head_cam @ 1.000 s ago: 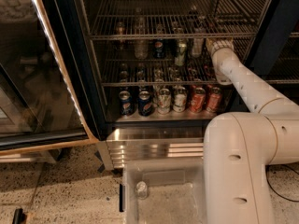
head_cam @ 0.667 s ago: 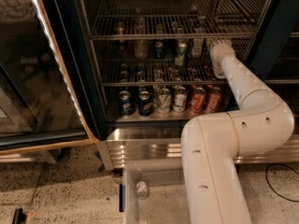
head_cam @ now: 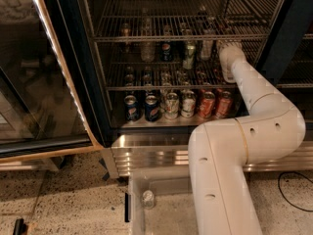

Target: Pick coke can from middle shelf of fridge

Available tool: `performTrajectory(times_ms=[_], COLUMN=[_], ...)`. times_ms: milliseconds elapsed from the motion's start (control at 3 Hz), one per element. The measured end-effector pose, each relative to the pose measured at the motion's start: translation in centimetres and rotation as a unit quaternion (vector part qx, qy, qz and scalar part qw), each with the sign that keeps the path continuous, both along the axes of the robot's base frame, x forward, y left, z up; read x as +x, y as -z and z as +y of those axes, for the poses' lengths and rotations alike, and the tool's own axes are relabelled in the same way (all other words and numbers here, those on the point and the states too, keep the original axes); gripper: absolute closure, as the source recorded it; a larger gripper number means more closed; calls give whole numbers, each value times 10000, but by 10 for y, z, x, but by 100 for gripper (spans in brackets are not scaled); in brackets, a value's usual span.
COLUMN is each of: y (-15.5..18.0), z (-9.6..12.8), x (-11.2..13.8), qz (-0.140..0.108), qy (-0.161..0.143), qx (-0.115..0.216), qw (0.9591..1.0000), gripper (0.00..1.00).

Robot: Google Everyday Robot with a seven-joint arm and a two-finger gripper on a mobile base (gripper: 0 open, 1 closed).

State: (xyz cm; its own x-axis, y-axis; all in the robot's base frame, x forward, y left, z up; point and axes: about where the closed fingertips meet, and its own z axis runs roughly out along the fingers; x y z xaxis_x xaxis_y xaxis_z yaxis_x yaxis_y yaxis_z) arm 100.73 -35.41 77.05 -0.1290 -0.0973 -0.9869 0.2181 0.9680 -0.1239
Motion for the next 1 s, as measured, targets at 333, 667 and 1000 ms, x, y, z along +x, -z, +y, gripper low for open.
performTrajectory(times_ms=[333,667,1000], y=[0,0,-4], z=[0,0,-7], x=[0,0,-6], qz=[0,0,0], qy=[0,0,41], qx=[0,0,-7], qw=[10000,10000,10000], gripper=[83,100,100])
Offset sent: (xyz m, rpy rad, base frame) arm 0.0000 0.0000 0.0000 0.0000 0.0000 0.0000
